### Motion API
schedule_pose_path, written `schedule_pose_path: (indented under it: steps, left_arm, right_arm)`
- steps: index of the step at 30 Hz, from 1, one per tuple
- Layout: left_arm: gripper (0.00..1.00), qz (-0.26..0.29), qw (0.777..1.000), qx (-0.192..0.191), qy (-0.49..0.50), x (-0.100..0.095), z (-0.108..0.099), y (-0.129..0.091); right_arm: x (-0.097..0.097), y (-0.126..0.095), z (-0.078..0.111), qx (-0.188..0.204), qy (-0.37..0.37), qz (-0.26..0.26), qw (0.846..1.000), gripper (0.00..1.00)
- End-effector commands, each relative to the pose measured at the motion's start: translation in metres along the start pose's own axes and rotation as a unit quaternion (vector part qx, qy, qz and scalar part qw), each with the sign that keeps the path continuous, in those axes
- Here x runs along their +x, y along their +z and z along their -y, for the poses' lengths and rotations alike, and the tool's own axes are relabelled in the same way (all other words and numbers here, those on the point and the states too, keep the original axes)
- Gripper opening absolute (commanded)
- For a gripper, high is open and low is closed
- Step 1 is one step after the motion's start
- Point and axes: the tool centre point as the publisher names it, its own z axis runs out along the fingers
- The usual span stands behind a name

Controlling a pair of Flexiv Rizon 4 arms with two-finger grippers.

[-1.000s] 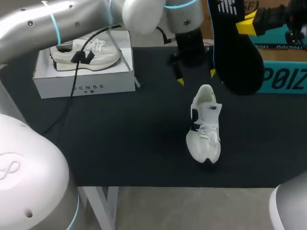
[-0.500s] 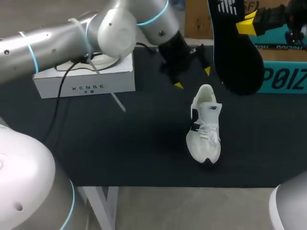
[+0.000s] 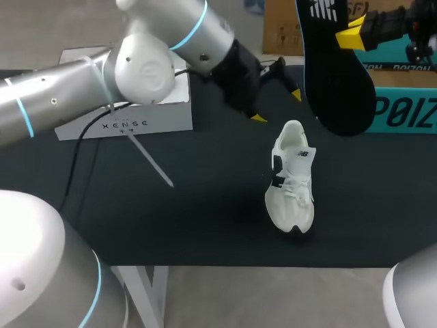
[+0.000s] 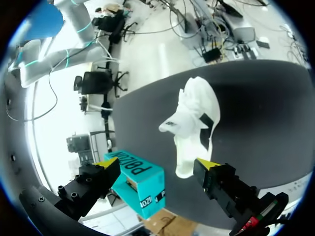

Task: Take the shoe out of the shoebox, open the shoe tongue, remove and reinsert the insole, then place the shoe into the shoebox

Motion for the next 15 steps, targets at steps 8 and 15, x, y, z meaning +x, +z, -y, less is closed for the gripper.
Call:
schedule_pose_path:
  steps: [8,15]
  left_arm:
    - [1.0,0.399,0.914,0.048,0.058,0.012,0.012,-0.001]
    - [1.0,0.446,0.889,0.074,0.07,-0.001,0.008,-0.002]
  right_arm:
    - [-0.002,0.002,-0.002,0.002,0.001,-0.001,1.0,0.0]
    - [-0.002,0.002,-0.002,0.002,0.001,-0.001,1.0,0.0]
